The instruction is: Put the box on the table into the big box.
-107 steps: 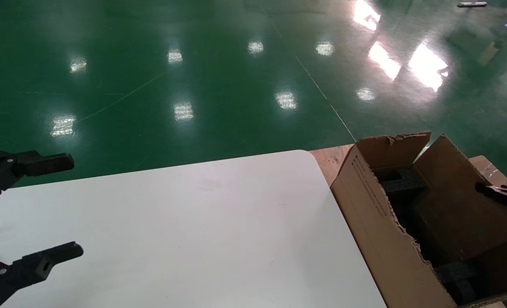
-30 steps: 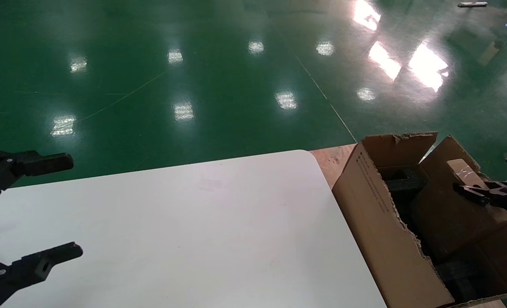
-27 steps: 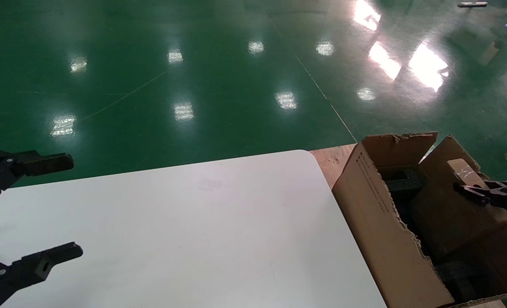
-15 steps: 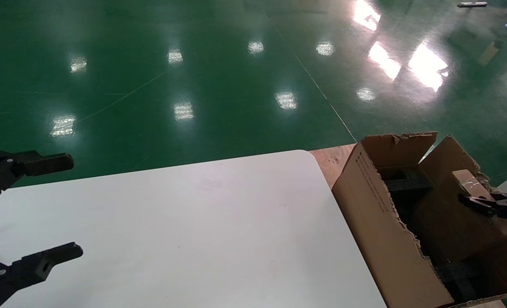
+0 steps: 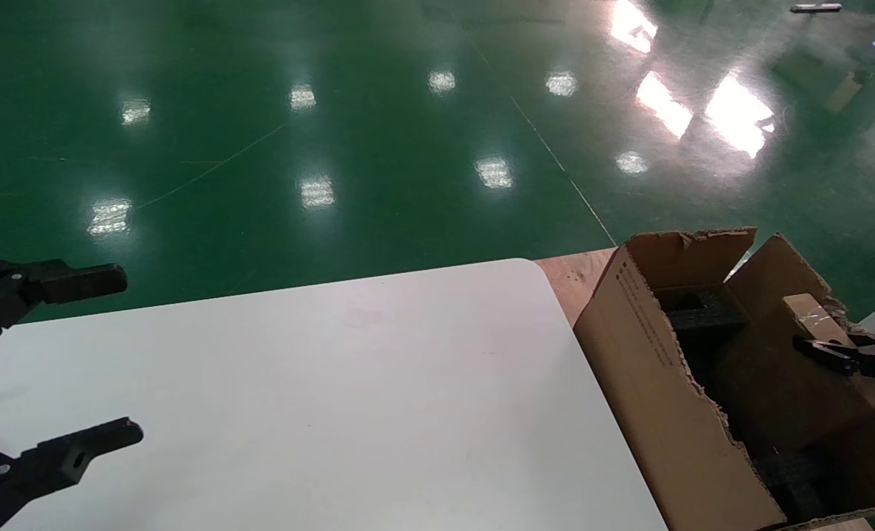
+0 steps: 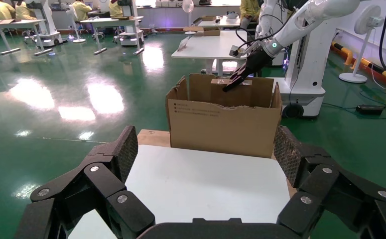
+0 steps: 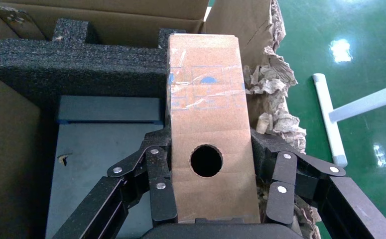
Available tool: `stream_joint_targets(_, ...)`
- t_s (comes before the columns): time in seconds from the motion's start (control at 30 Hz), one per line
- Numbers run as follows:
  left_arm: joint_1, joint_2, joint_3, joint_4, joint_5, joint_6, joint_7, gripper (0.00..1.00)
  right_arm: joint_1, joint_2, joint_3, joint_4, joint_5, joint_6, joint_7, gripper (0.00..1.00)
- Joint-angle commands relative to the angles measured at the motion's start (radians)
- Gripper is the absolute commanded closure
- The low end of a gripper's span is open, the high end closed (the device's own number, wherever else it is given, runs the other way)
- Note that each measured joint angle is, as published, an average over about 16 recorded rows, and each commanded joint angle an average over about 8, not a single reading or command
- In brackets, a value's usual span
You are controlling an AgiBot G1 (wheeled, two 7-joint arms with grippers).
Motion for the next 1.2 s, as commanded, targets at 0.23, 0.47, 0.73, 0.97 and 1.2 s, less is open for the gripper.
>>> stream_joint_targets(0.23,0.0,0.0,0.0,0.0,0.0,0.0,0.0,0.0,0.0,0.0,0.0,-0.001,-0.001,0.003,-0.001,0.0)
stream_joint_targets(0.47,0.0,0.0,0.0,0.0,0.0,0.0,0.0,0.0,0.0,0.0,0.0,-0.001,-0.002,0.002,-0.001,0.0)
stream_joint_targets(0.73,0.0,0.0,0.0,0.0,0.0,0.0,0.0,0.0,0.0,0.0,0.001,-0.001,-0.001,0.001,-0.001,0.0)
stream_joint_targets(0.97,0.0,0.0,0.0,0.0,0.0,0.0,0.0,0.0,0.028,-0.009,0.015,0.043,0.022,-0.054,-0.041,0.0)
stream_joint_targets(1.2,0.0,0.0,0.0,0.0,0.0,0.0,0.0,0.0,0.108,-0.037,0.063,0.143,0.09,-0.228,-0.142,0.0)
